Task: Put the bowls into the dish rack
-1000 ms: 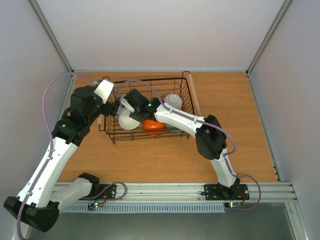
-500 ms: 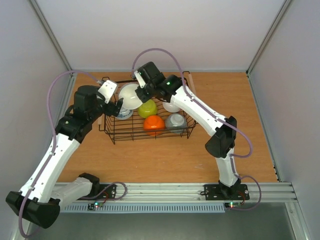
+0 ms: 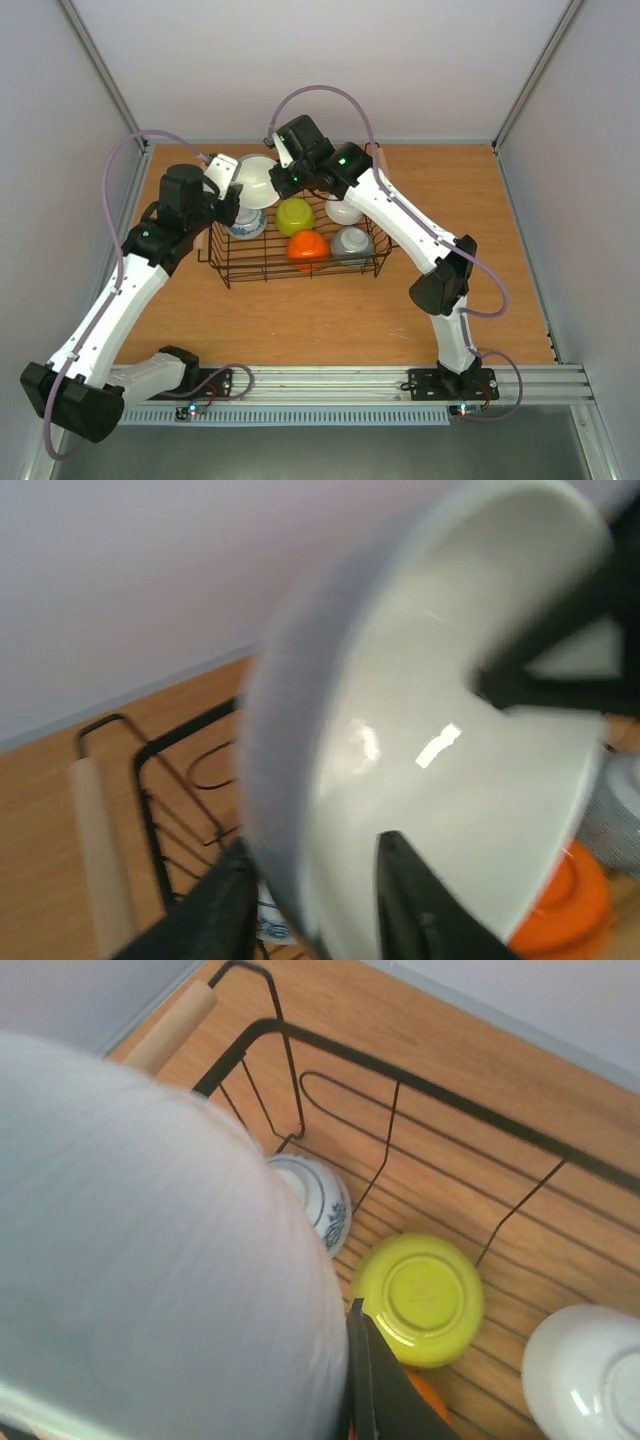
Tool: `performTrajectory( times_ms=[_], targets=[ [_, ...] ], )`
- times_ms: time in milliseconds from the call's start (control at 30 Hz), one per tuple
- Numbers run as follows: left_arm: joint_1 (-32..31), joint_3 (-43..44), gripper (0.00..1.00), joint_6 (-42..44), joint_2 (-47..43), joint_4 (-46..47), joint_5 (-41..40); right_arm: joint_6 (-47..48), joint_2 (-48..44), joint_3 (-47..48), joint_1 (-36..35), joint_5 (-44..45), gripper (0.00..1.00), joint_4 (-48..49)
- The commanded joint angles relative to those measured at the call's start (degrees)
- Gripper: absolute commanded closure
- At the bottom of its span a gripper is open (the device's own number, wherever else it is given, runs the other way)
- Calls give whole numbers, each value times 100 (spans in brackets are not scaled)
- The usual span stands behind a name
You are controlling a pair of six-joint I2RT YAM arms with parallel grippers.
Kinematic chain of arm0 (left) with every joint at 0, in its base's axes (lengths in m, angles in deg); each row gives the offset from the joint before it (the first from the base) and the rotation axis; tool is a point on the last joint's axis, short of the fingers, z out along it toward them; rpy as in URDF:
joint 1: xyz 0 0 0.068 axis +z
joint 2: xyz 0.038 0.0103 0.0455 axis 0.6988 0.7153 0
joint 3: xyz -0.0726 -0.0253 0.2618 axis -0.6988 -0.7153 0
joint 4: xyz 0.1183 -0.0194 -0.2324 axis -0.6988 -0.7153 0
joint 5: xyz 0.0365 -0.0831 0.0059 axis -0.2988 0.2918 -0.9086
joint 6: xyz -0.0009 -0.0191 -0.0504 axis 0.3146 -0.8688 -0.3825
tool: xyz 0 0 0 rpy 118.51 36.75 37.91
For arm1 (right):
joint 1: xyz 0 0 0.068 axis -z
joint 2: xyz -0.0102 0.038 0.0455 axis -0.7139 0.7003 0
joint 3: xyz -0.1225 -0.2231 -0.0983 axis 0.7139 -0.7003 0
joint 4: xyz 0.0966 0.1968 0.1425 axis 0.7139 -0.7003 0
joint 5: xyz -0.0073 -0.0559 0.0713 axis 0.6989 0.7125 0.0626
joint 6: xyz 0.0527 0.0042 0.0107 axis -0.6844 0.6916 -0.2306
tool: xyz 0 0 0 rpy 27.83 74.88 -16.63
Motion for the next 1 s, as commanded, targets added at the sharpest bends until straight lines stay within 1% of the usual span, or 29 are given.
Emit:
performTrajectory(
  times_ms=[0, 33, 67, 133, 233, 333, 500, 700, 800, 867, 933, 967],
  targets=[
    [103, 2, 87, 185, 185, 44, -275, -141, -401, -213, -54, -646, 99, 212],
    [109, 2, 97, 185, 185, 45, -271, -156, -453, -304, -54, -720, 99, 265],
    [104, -6, 99, 181, 187, 48, -253, -161, -517, -414, -54, -806, 99, 325],
    [106, -15, 100, 191, 186, 40, -197, -170, -653, -622, -54, -1067, 99, 430],
    [110, -65, 99, 231, 194, 38, -70, -183, -997, -1221, -63, -1450, 99, 870],
    [108, -59, 99, 247, 254, -7, 207, -205, -1346, -1731, -63, -1586, 99, 1295],
    [109, -5, 99, 246, 419, -121, 379, -247, -1488, -2000, -67, -1876, 99, 1468],
    [101, -123, 100, 331, 389, -278, 843, -357, -1699, -2527, -112, -2188, 98, 1719],
    [97, -209, 100, 428, 364, -361, 1111, -355, -1914, -2930, -141, -2284, 85, 1931],
    [108, -257, 100, 478, 335, -380, 1197, -385, -2090, -3209, -142, -2301, 80, 2139],
    [107, -283, 100, 538, 310, -415, 1296, -344, -2247, -3418, -142, -2374, 71, 2215],
    [103, -304, 100, 557, 301, -440, 1330, -334, -2315, -3481, -140, -2398, 69, 2241]
  ],
)
